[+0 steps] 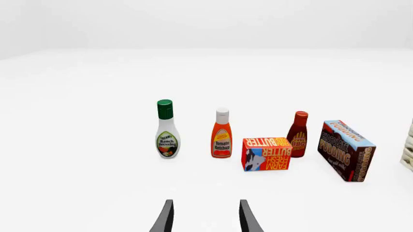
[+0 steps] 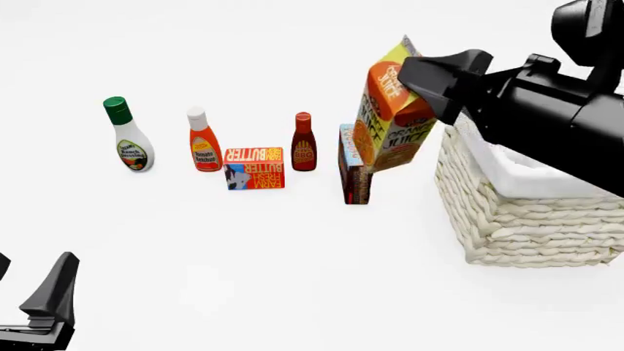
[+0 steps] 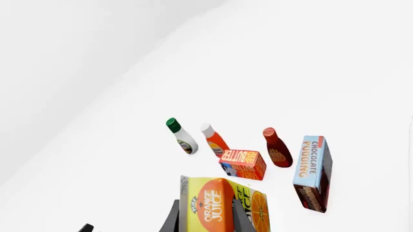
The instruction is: Pick the orange juice and place it in the basket.
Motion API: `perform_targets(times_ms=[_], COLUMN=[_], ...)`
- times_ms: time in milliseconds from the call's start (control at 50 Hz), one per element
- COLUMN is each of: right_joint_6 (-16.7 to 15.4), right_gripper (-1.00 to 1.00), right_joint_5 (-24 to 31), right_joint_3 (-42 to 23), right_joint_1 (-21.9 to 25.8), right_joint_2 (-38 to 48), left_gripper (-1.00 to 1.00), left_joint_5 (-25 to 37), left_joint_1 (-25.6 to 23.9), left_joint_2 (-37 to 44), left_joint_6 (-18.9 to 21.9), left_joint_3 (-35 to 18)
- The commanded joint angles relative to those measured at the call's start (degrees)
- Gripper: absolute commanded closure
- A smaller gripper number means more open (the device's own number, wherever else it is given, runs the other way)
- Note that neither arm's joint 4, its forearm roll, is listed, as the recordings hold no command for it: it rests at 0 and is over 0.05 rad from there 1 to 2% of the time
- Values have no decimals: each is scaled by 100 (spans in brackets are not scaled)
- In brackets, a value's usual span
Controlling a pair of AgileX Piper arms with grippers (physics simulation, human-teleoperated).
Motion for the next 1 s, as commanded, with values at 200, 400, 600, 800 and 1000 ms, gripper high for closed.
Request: perform_targets(times_ms=[200,400,600,800,1000], right_joint_6=[-358,-575,-710,-757,-794], right_gripper=[100,100,100,100,100], right_joint_5=[320,564,694,611,600], right_joint_3=[-459,-660,-802,-729,-666], right_joint_1=[-463,-749,-1058,-1323,-1633], right_joint_2=[-634,-802,-868,-936,-964], left_gripper=[-100,-100,-100,-100,-100], left_joint_5=[-3,-3,-12,-49,-37], left_joint_1=[0,-1,-1,-1,-1], left_joint_2=[-1,0,8,48,32], left_joint_6=[0,1,1,2,1], left_joint_3=[1,3,4,6,5])
